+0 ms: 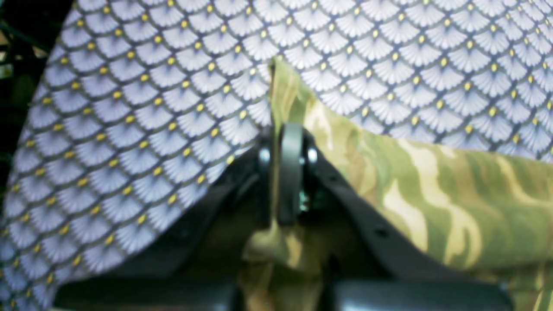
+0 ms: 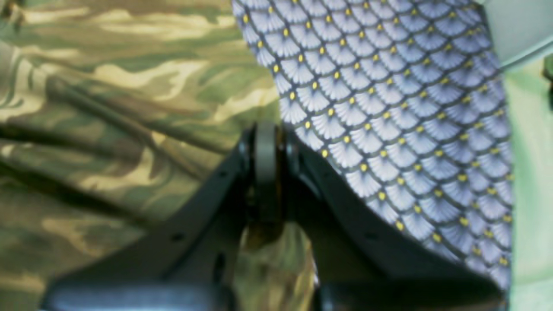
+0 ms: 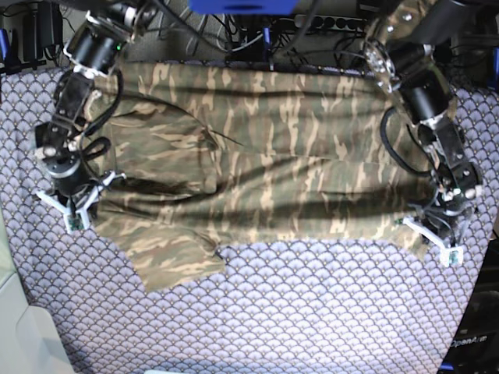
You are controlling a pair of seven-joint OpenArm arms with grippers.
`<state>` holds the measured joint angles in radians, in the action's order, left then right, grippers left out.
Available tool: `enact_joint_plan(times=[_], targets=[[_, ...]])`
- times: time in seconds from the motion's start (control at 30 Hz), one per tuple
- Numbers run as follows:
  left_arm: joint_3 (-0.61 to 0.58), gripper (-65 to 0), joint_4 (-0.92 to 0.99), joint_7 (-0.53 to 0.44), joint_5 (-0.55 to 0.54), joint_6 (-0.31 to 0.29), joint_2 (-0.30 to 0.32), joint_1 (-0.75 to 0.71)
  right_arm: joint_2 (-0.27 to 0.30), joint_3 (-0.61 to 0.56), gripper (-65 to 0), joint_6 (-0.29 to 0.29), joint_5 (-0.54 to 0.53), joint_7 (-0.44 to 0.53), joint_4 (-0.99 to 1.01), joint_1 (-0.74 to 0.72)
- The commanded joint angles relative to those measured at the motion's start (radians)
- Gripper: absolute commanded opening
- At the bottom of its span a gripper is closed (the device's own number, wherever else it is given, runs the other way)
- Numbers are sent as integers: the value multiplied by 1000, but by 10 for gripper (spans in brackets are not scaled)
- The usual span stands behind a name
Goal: Fold the T-shirt properly
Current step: 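Lift the hem with both grippers and fold it toward the folded edge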
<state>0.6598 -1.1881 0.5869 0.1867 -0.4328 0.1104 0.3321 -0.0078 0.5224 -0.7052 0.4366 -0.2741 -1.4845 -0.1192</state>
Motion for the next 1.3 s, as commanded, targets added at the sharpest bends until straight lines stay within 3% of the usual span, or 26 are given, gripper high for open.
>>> enact_joint_plan(times=[0.0,0.27,0.63,0.87,1.07,1.27], targets=[[-1,-650,-40,-11,-3,5,13,11,12,-14,-650,7,-37,22,-44,6],[-1,-650,-191,60,-3,5,-5,-64,19,-61,-650,7,-120,17,-209,158],[1,-650,-303,61,-5,4,-8,-153,44,-61,-650,7,-256,23,-350,324],[1,-650,-339,63,-5,4,-8,-186,45,-60,-650,7,-267,29,-399,408],[2,-650,-365,91,-5,2,-5,-201,39,-55,-650,7,-267,114,-400,481],[96,-650,-407,144,4,-177,-31,-201,38,-51,-650,7,-301,140,-400,545]])
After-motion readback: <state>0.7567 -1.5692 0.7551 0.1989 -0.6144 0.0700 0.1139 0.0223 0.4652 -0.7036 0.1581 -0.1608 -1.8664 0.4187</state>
